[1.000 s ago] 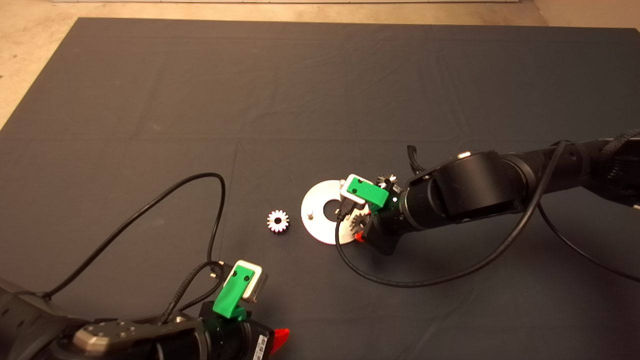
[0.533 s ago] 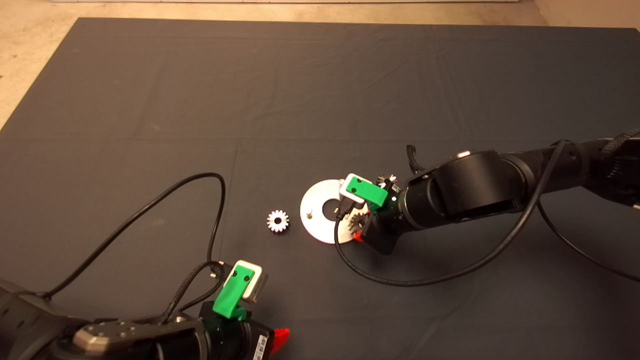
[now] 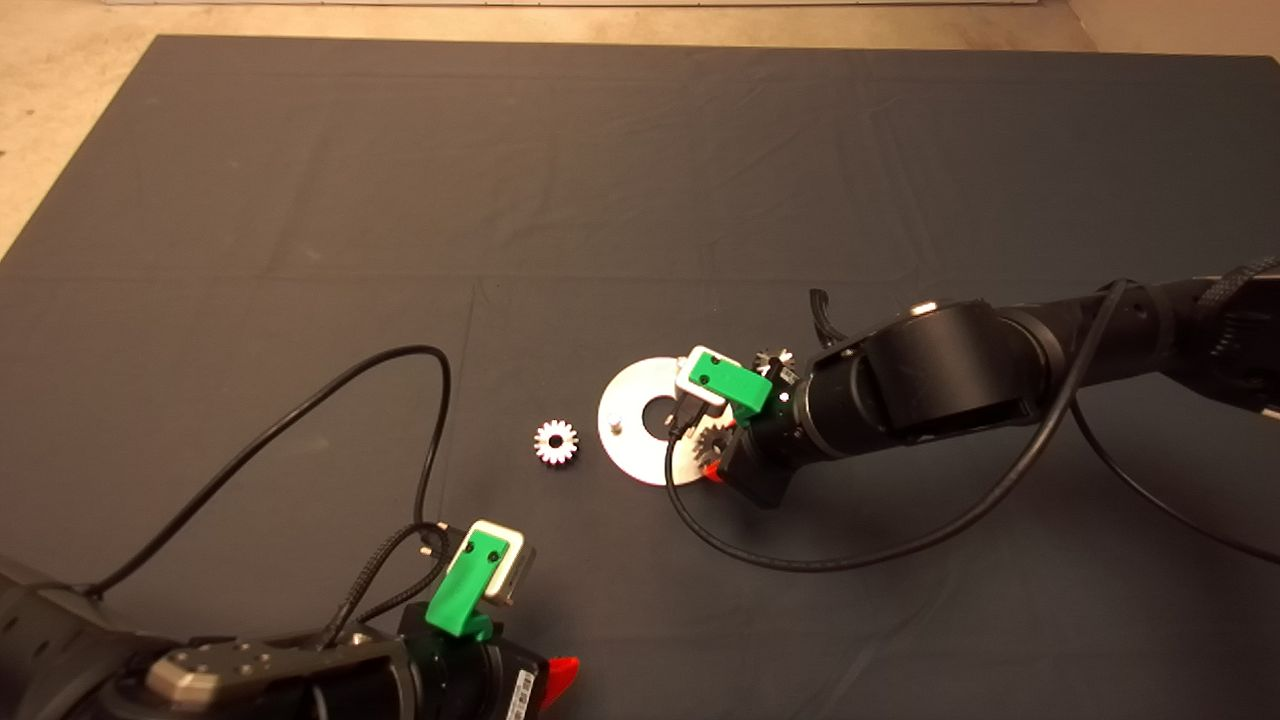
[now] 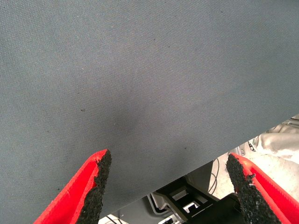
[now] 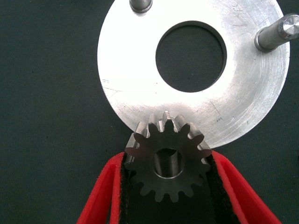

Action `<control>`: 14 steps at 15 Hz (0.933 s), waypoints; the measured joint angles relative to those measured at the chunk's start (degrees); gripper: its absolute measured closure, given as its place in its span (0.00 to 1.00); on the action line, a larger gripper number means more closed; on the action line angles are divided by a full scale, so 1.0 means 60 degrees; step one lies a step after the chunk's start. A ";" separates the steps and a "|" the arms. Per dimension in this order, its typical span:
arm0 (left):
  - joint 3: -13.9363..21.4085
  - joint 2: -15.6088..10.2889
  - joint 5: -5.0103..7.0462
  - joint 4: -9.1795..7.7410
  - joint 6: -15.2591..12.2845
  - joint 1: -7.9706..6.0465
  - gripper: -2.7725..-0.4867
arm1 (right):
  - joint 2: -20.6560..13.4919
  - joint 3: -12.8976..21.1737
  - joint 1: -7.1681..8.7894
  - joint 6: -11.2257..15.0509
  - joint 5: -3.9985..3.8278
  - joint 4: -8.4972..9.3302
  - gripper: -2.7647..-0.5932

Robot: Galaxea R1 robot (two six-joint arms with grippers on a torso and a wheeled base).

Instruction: Install three planetary gears onto the carrier pins

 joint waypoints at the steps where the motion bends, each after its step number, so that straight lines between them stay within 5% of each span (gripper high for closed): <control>1: 0.0000 0.0000 -0.0003 -0.0001 0.0000 0.0000 0.45 | -0.0002 -0.0004 0.0000 0.0000 0.0061 -0.0026 0.84; 5: 0.0000 0.0000 -0.0003 -0.0002 -0.0004 0.0000 0.45 | -0.0053 -0.0081 0.0000 0.0000 0.0478 -0.0077 0.84; 10: 0.0000 0.0000 -0.0003 -0.0002 -0.0008 0.0000 0.45 | -0.0053 -0.0100 0.0004 0.0000 0.0510 -0.0077 0.84; 14: 0.0000 0.0000 -0.0003 -0.0002 -0.0008 0.0000 0.45 | -0.0051 -0.0120 0.0004 -0.0708 0.0502 -0.0065 0.84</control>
